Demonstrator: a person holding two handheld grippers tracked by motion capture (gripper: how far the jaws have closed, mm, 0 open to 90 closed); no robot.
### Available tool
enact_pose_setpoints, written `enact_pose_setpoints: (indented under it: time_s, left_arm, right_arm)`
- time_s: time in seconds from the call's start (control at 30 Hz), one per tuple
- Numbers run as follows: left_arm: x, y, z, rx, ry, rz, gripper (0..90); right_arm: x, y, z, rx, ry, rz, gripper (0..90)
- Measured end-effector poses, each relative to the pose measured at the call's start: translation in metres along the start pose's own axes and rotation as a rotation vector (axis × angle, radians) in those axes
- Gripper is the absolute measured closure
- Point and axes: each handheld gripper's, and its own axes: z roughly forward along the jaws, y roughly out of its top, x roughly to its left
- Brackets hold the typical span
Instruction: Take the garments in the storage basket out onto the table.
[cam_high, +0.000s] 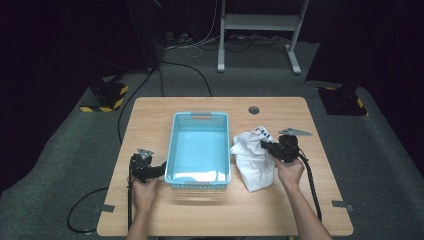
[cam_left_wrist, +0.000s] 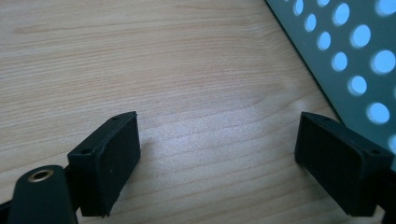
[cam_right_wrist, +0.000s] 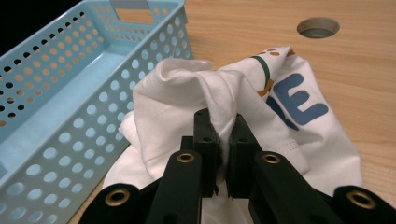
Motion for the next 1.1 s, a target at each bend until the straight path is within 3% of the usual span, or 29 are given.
enact_pose_setpoints:
  time_s: [0.2,0.3,0.53,0.7,0.87,1.1]
  left_arm:
    - [0.0,0.0,0.0,0.0,0.0,0.0,14.3]
    - [0.0,0.0,0.0,0.0,0.0,0.0,14.3]
    - [0.0,0.0,0.0,0.0,0.0,0.0,14.3]
    - [0.0,0.0,0.0,0.0,0.0,0.0,14.3]
    - [0.0,0.0,0.0,0.0,0.001,0.0,14.3]
    - [0.0,0.0,0.0,0.0,0.0,0.0,14.3]
  right_arm:
    - [0.0,-0.006,0.007,0.016,-0.005,-0.003,83.3]
    - [0.001,-0.007,0.009,0.018,-0.016,-0.016,77.9]
    - [0.005,-0.009,0.01,0.015,-0.067,-0.064,50.6]
    - [0.007,-0.01,0.012,0.02,-0.072,-0.088,28.8]
    - [0.008,-0.01,0.013,0.023,-0.068,-0.097,15.4]
    - [0.009,-0.009,0.009,0.007,-0.06,-0.112,13.3]
